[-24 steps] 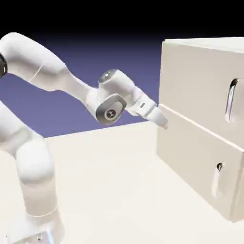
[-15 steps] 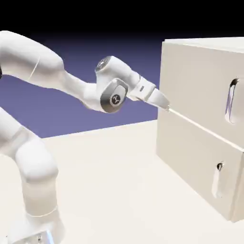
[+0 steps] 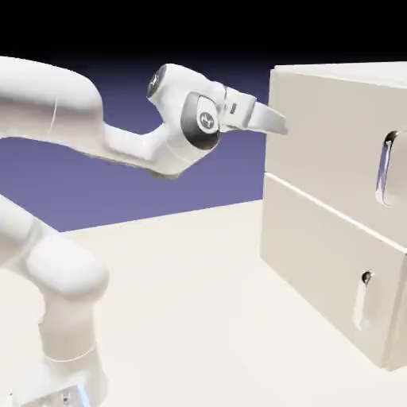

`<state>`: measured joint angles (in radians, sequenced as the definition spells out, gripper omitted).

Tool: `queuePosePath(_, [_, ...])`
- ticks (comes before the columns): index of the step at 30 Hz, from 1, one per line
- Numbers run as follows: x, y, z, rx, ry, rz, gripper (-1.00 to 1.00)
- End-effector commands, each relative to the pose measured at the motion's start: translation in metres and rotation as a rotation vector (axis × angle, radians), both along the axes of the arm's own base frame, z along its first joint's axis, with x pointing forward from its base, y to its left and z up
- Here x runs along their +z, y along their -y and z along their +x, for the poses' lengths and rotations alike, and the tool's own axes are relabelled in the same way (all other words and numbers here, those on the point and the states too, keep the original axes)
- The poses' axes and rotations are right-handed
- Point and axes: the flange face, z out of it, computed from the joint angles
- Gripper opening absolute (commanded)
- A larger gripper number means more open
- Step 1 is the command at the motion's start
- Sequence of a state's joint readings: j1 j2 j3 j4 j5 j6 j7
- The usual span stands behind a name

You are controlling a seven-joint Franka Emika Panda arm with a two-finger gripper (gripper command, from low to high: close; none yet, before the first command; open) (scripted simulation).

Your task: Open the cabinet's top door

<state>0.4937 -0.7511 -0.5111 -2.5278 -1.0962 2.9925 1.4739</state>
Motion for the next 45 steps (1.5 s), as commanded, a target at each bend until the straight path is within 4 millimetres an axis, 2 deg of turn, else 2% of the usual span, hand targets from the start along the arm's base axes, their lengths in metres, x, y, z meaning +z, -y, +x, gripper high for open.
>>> queuePosePath(1, [0.003,0.003,0.000,0.000,0.015,0.002,1.00])
queuePosePath(11, [0.019,0.039,0.004,-0.013,0.150,0.031,1.00])
queuePosePath(20, [0.009,0.080,0.023,-0.036,0.247,0.064,1.00])
queuePosePath(30, [-0.032,0.128,0.061,-0.062,0.321,0.096,1.00])
queuePosePath(35, [-0.064,0.149,0.084,-0.070,0.344,0.106,1.00])
queuePosePath(41, [-0.112,0.171,0.115,-0.071,0.359,0.110,1.00])
queuePosePath(43, [-0.115,0.172,0.117,-0.070,0.359,0.110,1.00])
queuePosePath(45, [-0.115,0.172,0.138,-0.070,0.359,0.112,1.00])
